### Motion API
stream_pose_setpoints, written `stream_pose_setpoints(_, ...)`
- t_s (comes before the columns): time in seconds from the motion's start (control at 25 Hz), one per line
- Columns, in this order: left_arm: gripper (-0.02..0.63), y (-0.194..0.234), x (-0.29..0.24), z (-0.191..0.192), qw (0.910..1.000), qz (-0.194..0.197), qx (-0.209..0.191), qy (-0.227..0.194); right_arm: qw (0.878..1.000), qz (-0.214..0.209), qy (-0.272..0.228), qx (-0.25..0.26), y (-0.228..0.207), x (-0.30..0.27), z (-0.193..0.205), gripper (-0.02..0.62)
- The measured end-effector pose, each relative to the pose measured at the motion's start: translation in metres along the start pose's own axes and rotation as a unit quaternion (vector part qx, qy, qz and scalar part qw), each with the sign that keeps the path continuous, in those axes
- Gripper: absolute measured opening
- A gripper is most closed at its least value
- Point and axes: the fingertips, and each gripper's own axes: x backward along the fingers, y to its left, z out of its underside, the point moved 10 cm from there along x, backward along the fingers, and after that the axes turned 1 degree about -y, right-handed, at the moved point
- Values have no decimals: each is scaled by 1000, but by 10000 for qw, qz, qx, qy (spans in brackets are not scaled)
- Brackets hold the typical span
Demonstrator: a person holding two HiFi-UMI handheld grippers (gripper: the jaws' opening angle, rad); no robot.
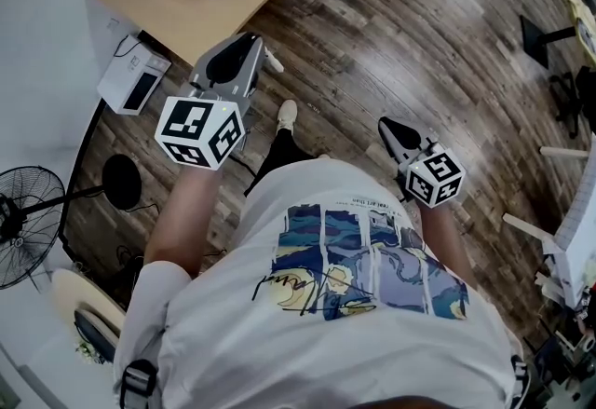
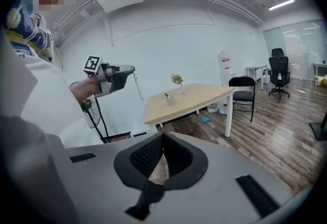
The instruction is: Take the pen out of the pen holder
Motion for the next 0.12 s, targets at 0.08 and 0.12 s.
stream_pose_setpoints(0.08, 51, 0, -2, 0, 10000, 6, 4, 10, 10000, 2, 10, 0, -1, -1, -1, 8)
stream_pose_setpoints(0.12, 51, 1, -3, 0, 10000, 9, 6, 15, 10000, 3, 14, -1, -2, -1, -1, 8)
